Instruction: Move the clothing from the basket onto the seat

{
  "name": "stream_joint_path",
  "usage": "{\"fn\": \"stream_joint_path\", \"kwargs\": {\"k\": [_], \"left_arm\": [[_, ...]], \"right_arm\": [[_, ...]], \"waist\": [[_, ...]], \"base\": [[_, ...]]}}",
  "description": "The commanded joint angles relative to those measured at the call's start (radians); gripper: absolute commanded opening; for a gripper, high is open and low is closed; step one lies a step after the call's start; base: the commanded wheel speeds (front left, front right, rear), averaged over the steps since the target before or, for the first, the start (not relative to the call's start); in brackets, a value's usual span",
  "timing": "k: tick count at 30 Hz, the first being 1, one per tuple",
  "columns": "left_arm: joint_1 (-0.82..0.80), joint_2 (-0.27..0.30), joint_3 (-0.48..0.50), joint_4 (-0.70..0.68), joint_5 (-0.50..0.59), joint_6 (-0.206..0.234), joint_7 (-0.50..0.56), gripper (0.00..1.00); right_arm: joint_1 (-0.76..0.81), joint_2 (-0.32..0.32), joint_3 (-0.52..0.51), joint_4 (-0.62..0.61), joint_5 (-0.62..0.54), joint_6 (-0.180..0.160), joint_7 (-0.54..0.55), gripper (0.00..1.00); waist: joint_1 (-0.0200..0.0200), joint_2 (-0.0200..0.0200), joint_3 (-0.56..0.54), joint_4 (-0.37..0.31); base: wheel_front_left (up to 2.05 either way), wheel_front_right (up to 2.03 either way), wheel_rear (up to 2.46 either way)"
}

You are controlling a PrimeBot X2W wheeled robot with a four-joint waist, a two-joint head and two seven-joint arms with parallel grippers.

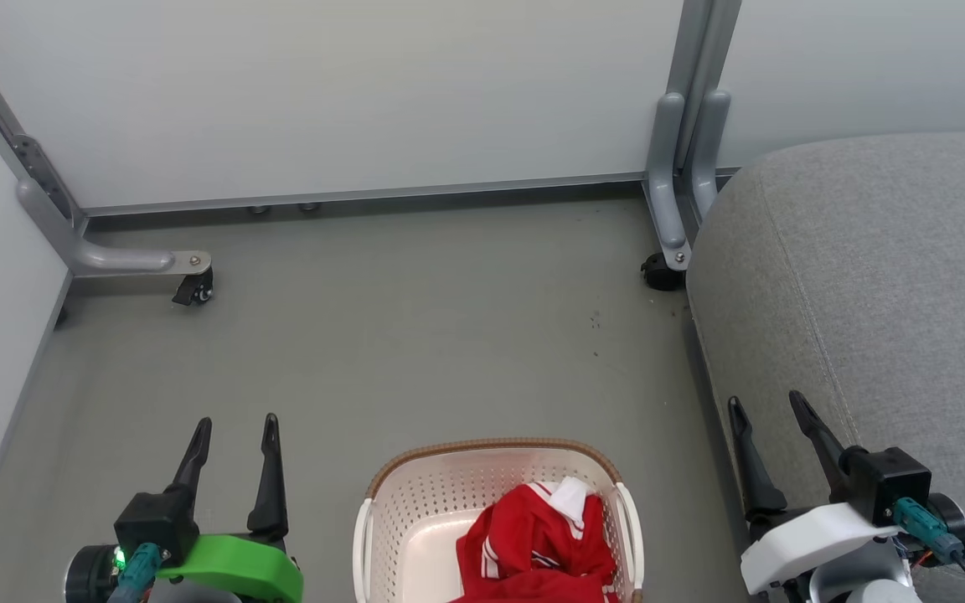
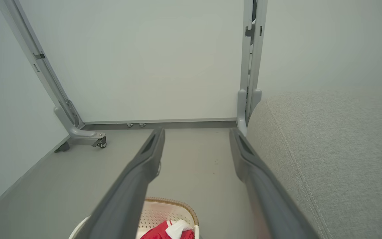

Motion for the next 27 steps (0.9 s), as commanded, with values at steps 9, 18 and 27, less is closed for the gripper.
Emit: {"fn": "stream_joint_path", "kwargs": {"k": [9,18,27], "left_arm": [[0.013,0.007,-0.001,0.008,0.028,0.014,-0.010,1.00],[0.009,0.007,0.003,0.025,0.035,0.018,-0.010,1.00],[-0.022,0.006,-0.098,0.109,0.017,0.009,-0.008,1.00]], "right_arm": [[0.007,-0.003,-0.003,0.007,-0.016,0.000,-0.014,1.00],[0.000,-0.003,-0.006,0.017,-0.004,0.000,-0.015,1.00],[-0.013,-0.003,-0.011,0.004,-0.001,0.000,-0.007,1.00]], "waist": [[0.0000,0.0000,-0.004,0.001],[0.0000,0.0000,-0.006,-0.001],[0.0000,0.0000,0.015,-0.009]], "base": [[0.00,0.00,0.00],[0.00,0.00,0.00],[0.00,0.00,0.00]]}}
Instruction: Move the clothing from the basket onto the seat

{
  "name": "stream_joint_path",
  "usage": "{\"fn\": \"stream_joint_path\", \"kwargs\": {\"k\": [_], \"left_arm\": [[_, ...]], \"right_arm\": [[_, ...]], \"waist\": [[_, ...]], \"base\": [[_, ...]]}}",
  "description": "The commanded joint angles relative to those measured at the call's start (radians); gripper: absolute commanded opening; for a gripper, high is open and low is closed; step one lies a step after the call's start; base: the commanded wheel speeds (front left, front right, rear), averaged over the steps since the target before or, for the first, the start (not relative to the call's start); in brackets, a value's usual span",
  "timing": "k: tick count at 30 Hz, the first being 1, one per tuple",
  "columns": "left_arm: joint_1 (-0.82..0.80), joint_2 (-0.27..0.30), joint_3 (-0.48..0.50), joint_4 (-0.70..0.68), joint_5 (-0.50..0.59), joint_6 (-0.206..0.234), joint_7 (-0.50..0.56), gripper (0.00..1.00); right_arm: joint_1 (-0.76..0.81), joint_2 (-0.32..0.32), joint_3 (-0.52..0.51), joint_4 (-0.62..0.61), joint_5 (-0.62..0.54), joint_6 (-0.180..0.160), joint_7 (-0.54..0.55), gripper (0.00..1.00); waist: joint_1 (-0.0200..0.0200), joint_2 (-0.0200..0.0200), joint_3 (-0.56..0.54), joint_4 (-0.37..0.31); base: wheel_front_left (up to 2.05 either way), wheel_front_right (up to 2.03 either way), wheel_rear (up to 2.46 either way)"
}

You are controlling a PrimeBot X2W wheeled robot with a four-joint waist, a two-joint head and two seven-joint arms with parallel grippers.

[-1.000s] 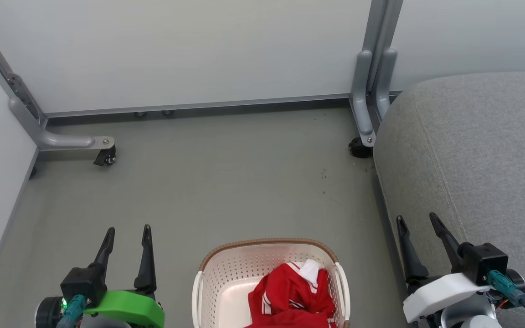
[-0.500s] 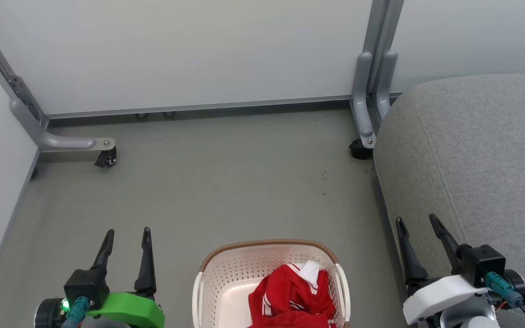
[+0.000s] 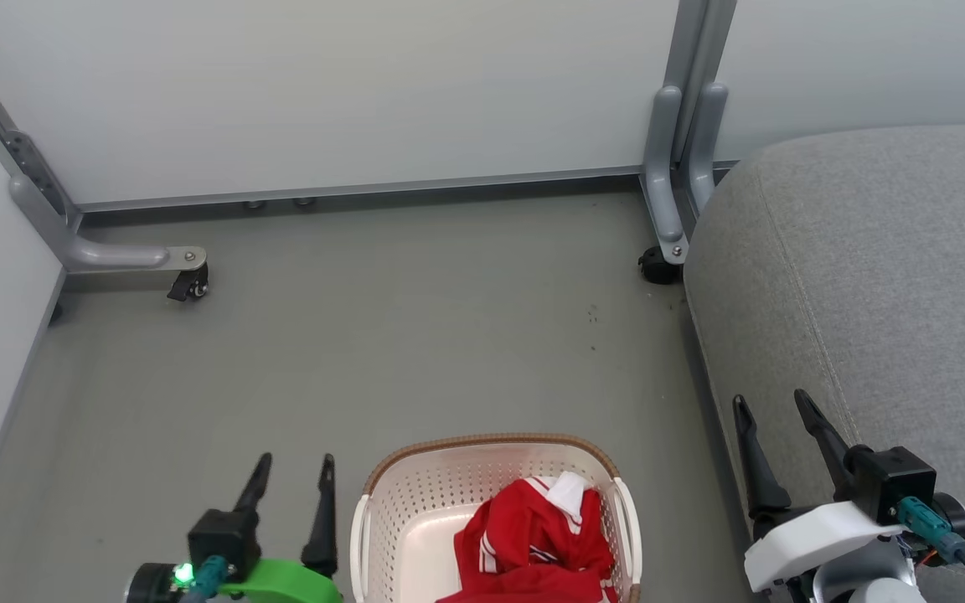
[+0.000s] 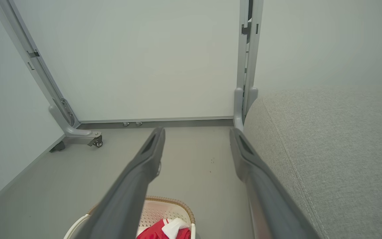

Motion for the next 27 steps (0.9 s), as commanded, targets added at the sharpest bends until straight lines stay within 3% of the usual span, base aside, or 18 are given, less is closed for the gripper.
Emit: {"fn": "stream_joint_path", "kwargs": {"k": [1,12,27], "left_arm": [[-0.028,0.005,-0.038,0.029,-0.001,-0.008,-0.001,1.00],[-0.195,0.006,-0.376,0.224,-0.096,-0.017,-0.001,1.00],[-0.525,0.006,-0.813,0.423,-0.206,-0.032,0.042,1.00]], "right_arm": [[-0.015,-0.003,0.000,-0.009,0.000,0.000,0.002,1.00],[-0.090,-0.003,0.001,-0.076,-0.013,0.000,0.007,1.00],[-0.260,-0.003,0.006,-0.186,-0.018,0.000,-0.008,1.00]], "waist": [[0.0000,-0.0001,0.013,-0.005],[0.0000,-0.0001,0.187,-0.043],[0.0000,-0.0001,0.558,-0.094]], "base": [[0.00,0.00,0.00],[0.00,0.00,0.00],[0.00,0.00,0.00]]}}
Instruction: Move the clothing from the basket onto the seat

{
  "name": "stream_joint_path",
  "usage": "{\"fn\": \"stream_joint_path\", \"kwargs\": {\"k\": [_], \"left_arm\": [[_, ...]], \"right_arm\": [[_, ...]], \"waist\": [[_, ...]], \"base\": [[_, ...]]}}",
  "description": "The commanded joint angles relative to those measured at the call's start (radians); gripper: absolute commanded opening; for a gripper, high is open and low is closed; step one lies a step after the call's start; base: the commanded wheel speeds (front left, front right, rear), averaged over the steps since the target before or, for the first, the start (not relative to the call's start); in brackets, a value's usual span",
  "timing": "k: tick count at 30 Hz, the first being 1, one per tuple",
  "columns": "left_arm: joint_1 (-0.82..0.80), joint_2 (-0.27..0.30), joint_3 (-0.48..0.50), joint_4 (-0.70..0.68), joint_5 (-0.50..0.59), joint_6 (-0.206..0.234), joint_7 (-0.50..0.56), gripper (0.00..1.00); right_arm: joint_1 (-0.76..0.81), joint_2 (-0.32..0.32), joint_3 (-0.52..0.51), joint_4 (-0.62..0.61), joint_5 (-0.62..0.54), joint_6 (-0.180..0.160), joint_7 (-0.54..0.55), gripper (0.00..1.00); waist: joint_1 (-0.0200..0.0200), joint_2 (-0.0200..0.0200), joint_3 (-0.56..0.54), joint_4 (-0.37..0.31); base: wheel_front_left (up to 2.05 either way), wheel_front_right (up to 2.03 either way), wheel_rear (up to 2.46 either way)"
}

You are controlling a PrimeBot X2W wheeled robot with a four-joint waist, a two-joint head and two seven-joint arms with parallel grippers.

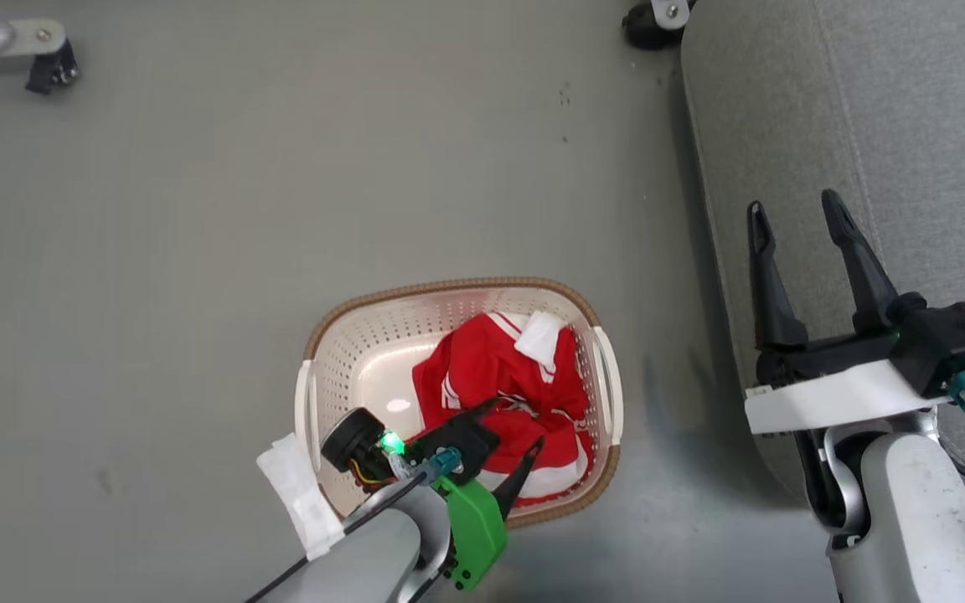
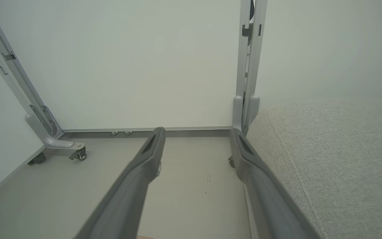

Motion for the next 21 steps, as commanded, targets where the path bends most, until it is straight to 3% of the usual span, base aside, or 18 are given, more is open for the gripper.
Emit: {"fn": "stream_joint_path", "kwargs": {"k": [1,14,21], "left_arm": [[-0.038,0.007,-0.024,0.009,-0.013,-0.006,0.006,1.00],[-0.232,0.006,-0.212,0.107,-0.106,-0.007,0.062,1.00],[-0.287,0.007,-0.264,0.158,-0.135,-0.003,0.072,1.00]], "right_arm": [[-0.027,-0.003,0.000,-0.012,-0.007,0.000,-0.004,1.00],[-0.108,-0.003,0.011,-0.083,-0.004,0.000,-0.025,1.00],[-0.142,-0.003,0.028,-0.084,0.017,0.000,-0.043,1.00]], "waist": [[0.0000,0.0000,0.170,-0.037],[0.0000,0.0000,0.425,-0.069],[0.0000,0.0000,0.502,-0.091]], "base": [[0.00,0.00,0.00],[0.00,0.00,0.00],[0.00,0.00,0.00]]}}
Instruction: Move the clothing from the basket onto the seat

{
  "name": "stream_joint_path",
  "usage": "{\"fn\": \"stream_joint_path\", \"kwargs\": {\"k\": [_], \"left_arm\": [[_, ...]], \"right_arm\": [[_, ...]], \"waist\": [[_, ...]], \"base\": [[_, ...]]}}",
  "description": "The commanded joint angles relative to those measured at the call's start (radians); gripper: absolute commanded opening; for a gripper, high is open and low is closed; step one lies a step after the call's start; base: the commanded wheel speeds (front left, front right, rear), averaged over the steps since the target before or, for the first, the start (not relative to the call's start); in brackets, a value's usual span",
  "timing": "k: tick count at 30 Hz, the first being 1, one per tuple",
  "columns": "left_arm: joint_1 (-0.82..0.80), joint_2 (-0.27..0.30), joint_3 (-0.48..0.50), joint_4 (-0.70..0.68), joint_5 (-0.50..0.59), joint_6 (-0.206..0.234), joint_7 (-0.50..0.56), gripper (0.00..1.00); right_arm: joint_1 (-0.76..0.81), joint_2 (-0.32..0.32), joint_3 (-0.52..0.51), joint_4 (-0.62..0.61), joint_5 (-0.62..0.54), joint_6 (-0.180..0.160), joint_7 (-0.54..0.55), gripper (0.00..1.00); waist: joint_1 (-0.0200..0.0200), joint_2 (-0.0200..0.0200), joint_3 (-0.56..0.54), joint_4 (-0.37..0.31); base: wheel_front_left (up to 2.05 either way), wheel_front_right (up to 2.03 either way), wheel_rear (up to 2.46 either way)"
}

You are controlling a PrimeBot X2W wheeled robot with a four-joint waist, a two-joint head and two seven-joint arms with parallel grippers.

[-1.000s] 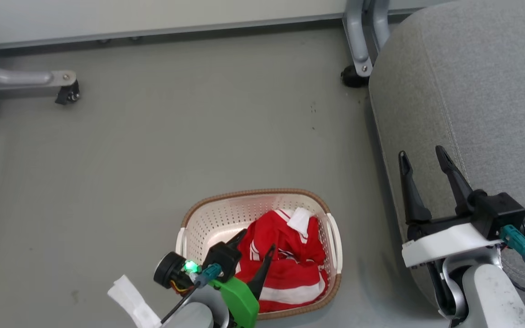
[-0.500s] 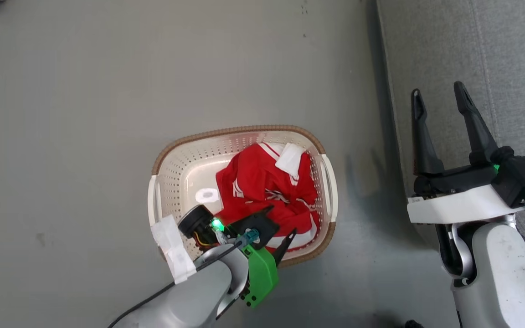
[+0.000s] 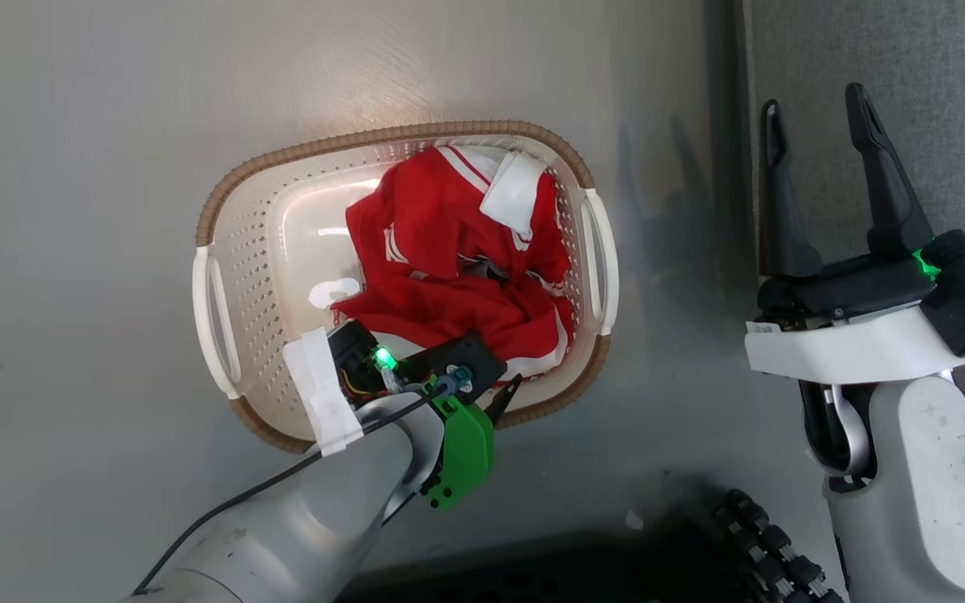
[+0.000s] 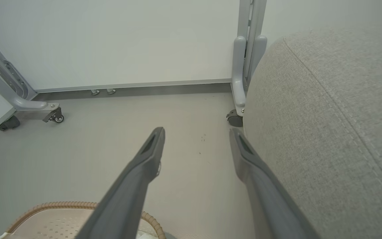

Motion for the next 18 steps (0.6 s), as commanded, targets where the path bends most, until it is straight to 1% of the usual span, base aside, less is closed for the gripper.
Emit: {"fn": "stream_joint_path", "kwargs": {"k": [1,10,14,18], "left_arm": [[-0.026,0.007,-0.007,0.013,-0.007,0.007,0.002,1.00],[-0.069,0.007,-0.036,0.089,-0.023,0.041,0.009,1.00],[-0.091,0.007,-0.045,0.116,-0.012,0.074,0.009,1.00],[-0.107,0.007,-0.047,0.141,-0.023,0.105,0.003,1.00]], "right_arm": [[-0.021,-0.002,0.006,-0.002,0.008,0.000,-0.008,1.00],[-0.039,-0.002,0.025,-0.001,0.037,0.000,-0.029,1.00],[-0.039,-0.002,0.026,-0.004,0.045,0.000,-0.032,1.00],[-0.041,-0.002,0.032,-0.005,0.051,0.000,-0.036,1.00]], "waist": [[-0.0002,-0.0001,0.075,-0.034],[-0.0002,-0.0001,0.136,-0.067],[-0.0002,-0.0001,0.154,-0.076],[-0.0002,-0.0001,0.165,-0.086]], "base": [[0.00,0.00,0.00],[0.00,0.00,0.00],[0.00,0.00,0.00],[0.00,0.00,0.00]]}}
